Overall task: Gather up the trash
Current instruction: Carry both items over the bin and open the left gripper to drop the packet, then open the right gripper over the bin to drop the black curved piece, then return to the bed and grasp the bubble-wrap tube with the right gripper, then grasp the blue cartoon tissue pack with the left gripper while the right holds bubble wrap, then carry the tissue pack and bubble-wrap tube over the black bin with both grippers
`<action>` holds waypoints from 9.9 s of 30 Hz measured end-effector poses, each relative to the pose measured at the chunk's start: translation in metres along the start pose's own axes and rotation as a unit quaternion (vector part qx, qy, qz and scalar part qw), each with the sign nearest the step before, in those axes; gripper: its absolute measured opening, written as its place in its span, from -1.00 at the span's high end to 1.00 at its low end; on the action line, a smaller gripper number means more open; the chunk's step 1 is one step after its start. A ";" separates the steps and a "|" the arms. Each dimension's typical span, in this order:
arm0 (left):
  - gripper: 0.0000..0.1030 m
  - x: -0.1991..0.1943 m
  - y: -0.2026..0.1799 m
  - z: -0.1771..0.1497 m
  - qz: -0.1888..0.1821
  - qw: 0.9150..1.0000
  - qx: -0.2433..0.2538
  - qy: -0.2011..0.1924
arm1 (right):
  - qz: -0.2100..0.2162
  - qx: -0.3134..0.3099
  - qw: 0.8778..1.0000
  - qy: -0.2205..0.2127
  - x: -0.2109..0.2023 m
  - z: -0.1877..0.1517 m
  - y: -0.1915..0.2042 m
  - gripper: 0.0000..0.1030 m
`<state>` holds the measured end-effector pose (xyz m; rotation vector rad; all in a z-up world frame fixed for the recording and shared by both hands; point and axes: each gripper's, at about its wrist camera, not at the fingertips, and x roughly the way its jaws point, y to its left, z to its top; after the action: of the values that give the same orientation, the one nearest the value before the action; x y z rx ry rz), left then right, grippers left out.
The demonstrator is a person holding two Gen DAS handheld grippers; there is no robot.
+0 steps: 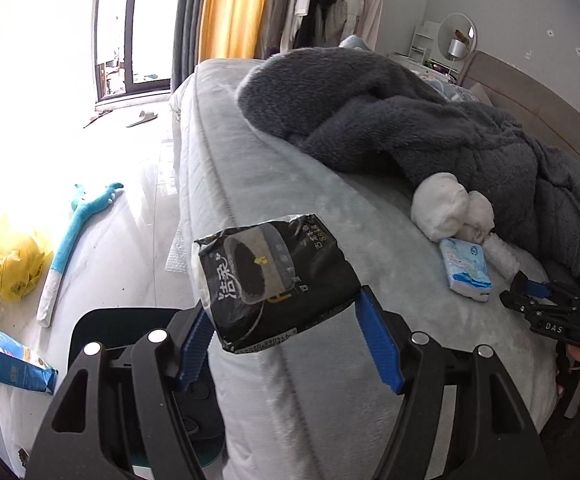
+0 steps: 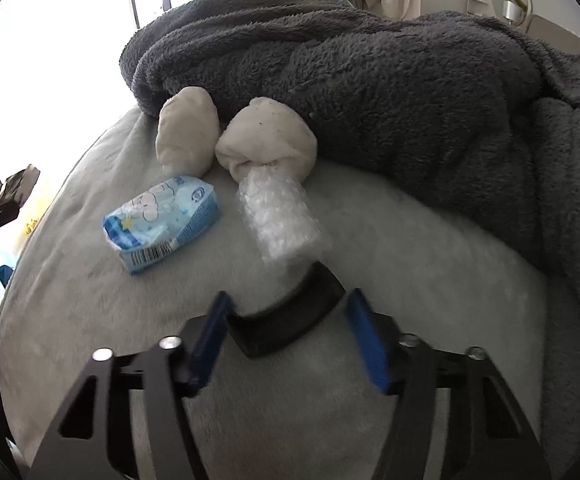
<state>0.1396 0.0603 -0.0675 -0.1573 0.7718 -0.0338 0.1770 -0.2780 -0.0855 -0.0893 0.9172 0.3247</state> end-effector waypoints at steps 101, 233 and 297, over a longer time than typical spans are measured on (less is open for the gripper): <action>-0.28 -0.140 0.201 0.002 0.057 0.990 -0.080 -0.106 | 0.161 -0.195 0.945 0.208 0.161 0.000 0.427 0.08; -0.12 0.097 -0.167 0.006 -0.102 0.988 0.087 0.080 | 0.128 0.058 0.987 -0.079 -0.062 0.044 -0.014 0.35; -0.08 -0.005 0.117 -0.024 0.077 0.994 -0.005 0.077 | 0.196 -0.084 0.975 -0.055 -0.049 0.091 0.290 0.35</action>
<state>0.1158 0.1729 -0.0991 -0.1064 0.9359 0.1049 0.1278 0.0042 0.0266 -0.0454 0.7931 0.7682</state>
